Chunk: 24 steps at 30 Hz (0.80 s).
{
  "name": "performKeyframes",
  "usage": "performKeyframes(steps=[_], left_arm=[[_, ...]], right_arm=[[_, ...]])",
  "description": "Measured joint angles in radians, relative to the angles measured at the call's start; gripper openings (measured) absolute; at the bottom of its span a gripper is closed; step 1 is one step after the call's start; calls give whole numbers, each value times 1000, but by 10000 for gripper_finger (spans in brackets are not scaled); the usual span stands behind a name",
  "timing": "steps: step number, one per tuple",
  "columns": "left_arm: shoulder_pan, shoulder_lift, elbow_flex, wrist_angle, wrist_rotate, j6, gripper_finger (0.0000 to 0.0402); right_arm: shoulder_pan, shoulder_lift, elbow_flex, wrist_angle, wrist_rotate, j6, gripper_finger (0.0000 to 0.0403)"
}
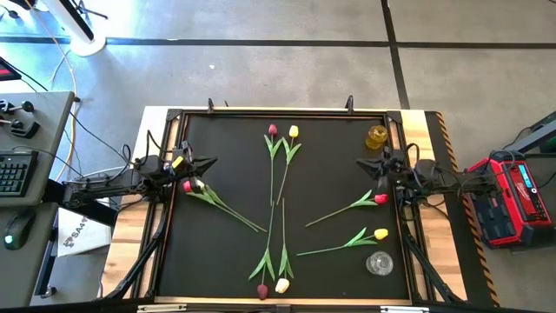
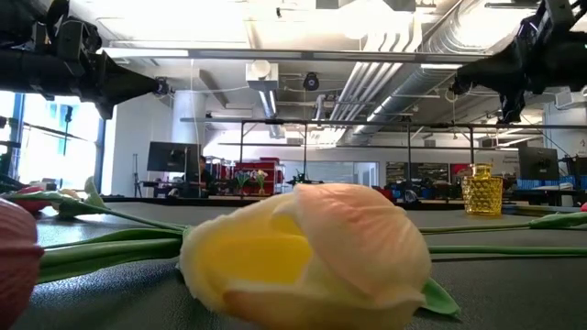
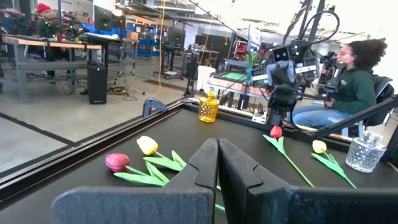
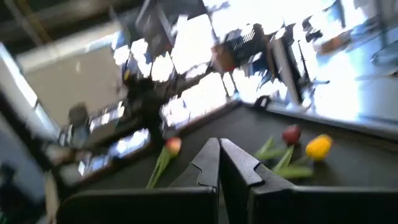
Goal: Sort flowers into vase by color
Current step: Put the top yellow flower into the yellow vase
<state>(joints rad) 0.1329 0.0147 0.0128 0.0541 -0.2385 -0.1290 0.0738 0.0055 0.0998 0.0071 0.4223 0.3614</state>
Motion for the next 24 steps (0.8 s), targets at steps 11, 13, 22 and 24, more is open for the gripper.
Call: performKeyframes(steps=[11,13,22,24], left_arm=[[0,0,0,65,0,1,0],[0,0,0,69,0,1,0],[0,57,0,73,-42,-59,2],[0,90,0,72,-52,-76,6]], right_arm=[[-19,13,0,189,400,98,0],[-29,20,0,160,432,144,0],[-71,90,0,161,334,158,24],[-81,109,0,186,324,158,35]])
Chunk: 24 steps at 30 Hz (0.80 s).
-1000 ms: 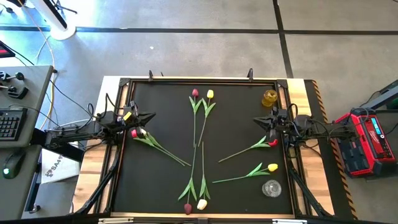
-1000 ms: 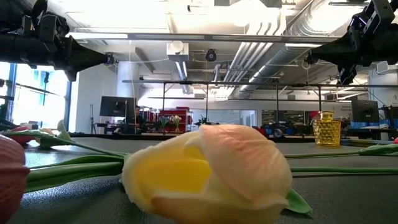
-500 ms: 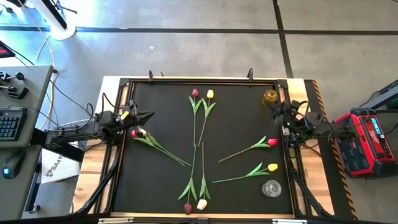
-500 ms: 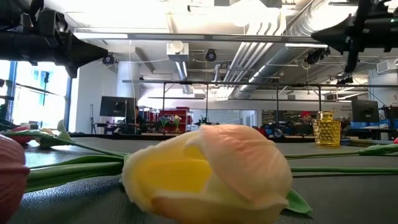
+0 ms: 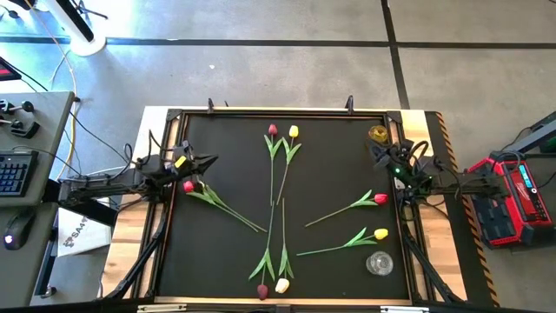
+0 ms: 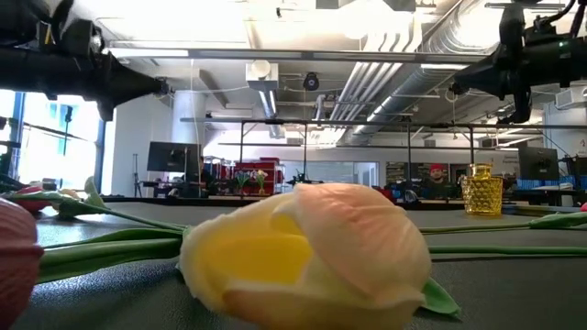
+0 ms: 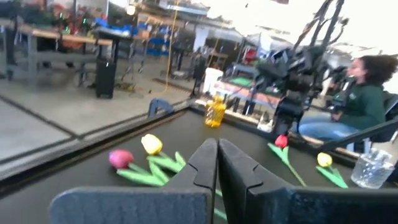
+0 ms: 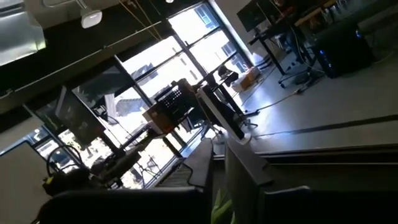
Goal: Sort flowers into vase by color
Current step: Put the top yellow flower into the yellow vase
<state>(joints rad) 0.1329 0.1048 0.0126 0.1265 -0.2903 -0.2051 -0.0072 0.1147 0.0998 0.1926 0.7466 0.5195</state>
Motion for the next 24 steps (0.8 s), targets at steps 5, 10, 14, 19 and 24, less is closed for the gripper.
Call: performKeyframes(steps=[5,10,14,19,24], left_arm=[[0,107,0,10,-18,-3,16],[0,228,0,77,-21,-38,19],[0,336,0,152,-35,-90,19],[-7,470,0,263,-36,-132,19],[-9,588,0,337,-36,-135,19]], right_arm=[[-23,72,0,5,4,67,54],[-27,192,0,-15,4,128,60],[-28,297,0,-14,5,178,60],[-27,416,0,-10,-11,259,60],[-27,510,0,-8,-71,351,60]])
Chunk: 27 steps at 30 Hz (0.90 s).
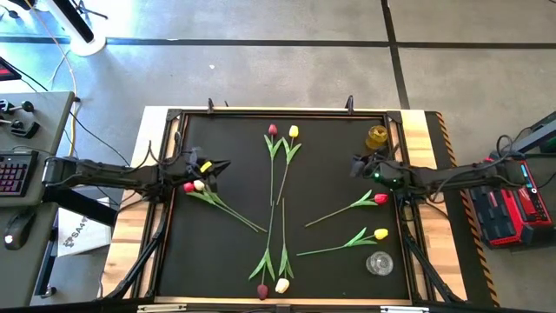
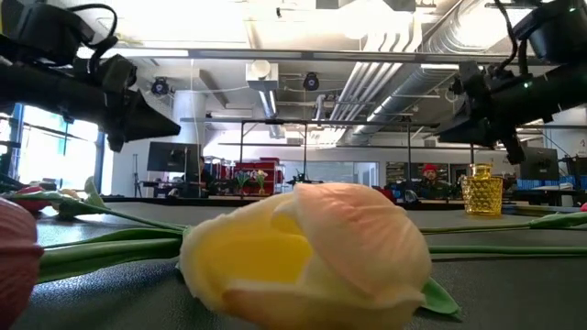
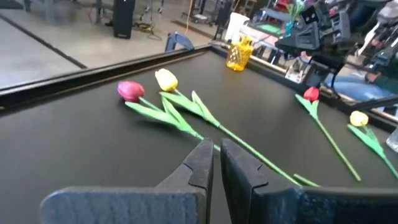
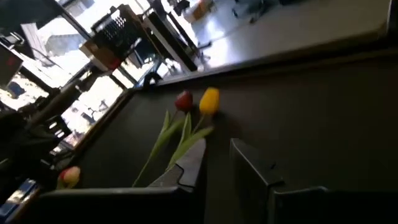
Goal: Sort flowers into vase by color
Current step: Put the top yellow flower into the yellow vase
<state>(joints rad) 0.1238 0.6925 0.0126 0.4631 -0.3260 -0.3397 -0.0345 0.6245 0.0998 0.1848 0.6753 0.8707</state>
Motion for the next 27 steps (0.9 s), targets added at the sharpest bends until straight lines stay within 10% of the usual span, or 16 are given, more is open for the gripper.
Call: performKeyframes(steps=[8,27], left_arm=[[-1,188,0,148,0,-13,19],[-67,566,135,295,82,1,19]], right_arm=[[0,83,0,40,-178,98,60],[71,180,6,237,-184,203,60]])
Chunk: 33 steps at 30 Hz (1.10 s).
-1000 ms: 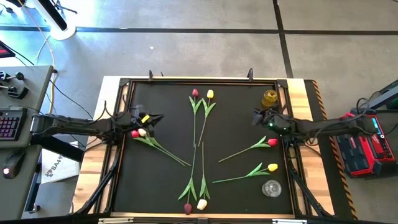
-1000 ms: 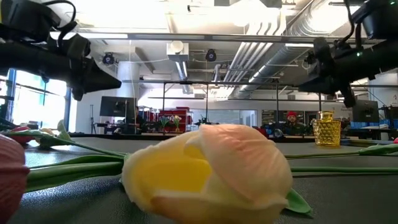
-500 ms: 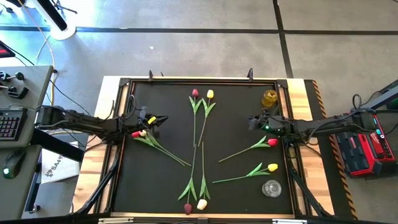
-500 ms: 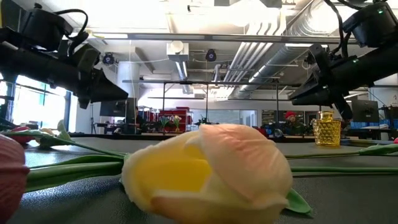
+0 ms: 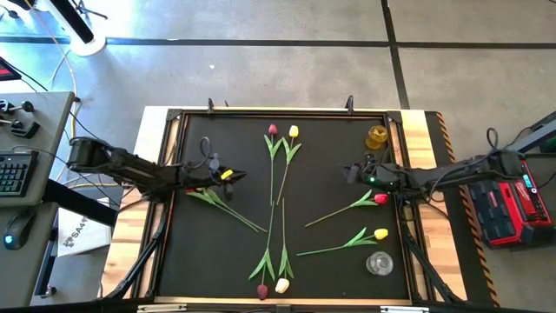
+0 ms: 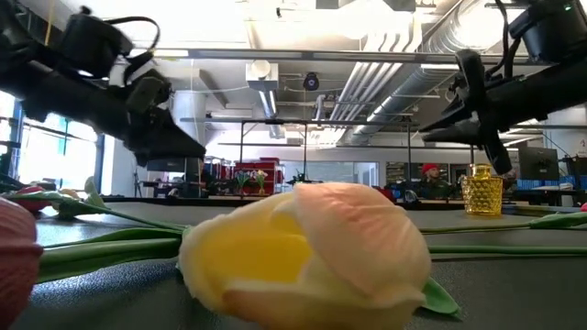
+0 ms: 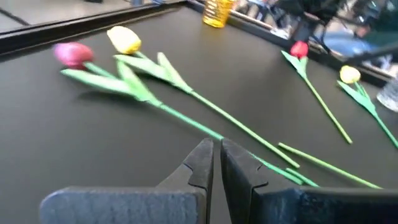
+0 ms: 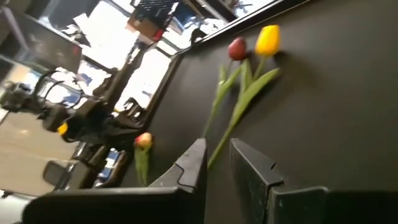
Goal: Sort flowers into vase by color
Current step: Put the top yellow flower into the yellow vase
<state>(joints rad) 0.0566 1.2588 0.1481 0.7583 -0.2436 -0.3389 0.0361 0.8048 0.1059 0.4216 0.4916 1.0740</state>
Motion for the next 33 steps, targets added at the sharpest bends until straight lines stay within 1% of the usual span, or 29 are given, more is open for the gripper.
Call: performKeyframes(steps=[5,10,14,18,21,24,27,30,33], left_arm=[[0,109,91,-57,56,29,19],[0,175,135,-68,99,35,19],[1,173,139,-67,112,28,19],[1,143,139,-101,112,29,19],[1,107,138,-159,112,29,19],[1,63,138,-233,112,49,21],[-10,25,138,-295,112,53,34],[-31,10,138,-307,113,53,55],[-48,-2,139,-273,115,54,78]], right_arm=[[28,91,68,9,53,-15,60],[24,212,154,4,58,-35,60],[24,323,236,-27,68,-52,60],[14,451,331,-33,160,-96,60],[-12,550,418,-60,152,-114,60],[-37,634,507,-129,143,-114,64],[-95,663,603,-249,127,-90,74],[-161,659,695,-395,109,-51,86],[-200,666,753,-520,102,-19,98]])
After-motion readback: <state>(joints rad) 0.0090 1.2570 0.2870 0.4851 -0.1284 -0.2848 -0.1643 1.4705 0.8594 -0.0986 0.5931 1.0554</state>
